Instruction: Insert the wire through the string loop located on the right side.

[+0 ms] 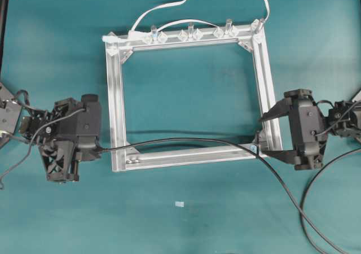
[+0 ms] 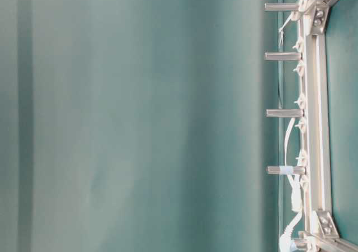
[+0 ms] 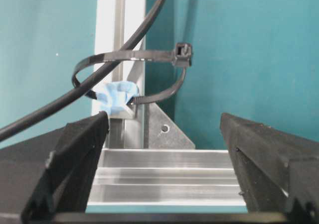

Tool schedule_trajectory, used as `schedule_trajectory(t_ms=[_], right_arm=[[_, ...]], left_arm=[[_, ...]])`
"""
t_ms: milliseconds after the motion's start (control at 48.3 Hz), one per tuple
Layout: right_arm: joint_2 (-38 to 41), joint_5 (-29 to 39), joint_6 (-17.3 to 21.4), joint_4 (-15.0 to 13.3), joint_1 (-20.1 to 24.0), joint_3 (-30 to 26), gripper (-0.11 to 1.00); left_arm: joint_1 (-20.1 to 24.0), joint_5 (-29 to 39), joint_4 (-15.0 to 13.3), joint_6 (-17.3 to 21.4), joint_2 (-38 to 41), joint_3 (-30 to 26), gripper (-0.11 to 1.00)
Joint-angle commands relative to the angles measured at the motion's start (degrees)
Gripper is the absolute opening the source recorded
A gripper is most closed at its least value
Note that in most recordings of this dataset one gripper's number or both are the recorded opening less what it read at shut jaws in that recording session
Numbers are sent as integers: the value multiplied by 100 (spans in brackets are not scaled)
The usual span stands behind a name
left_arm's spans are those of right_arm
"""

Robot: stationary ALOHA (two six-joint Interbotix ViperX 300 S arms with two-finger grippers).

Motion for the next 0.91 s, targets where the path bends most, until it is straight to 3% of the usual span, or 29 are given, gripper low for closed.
schedule_trajectory(t_ms=[0,434,621,662,745,890], right_arm=[[-35,-26,-9,-9,9,-97,95],[-35,-26,-9,-9,9,-123,95],[-35,-26,-9,-9,9,-105,95],[-44,-26,-9,-9,9,-105,95],[-62,-9,-9,-9,9,-105,95],[-185,-9,-9,-9,9,-88,95]], left_arm=[[-44,0,-9,-70,26,-35,20],[-44,176,0,-62,290,-193,21],[-44,185,26,-26,290,-193,72],[-44,176,26,-18,281,-193,78],[-44,185,35,0,264,-185,66],[-35,185,88,0,141,-193,68]])
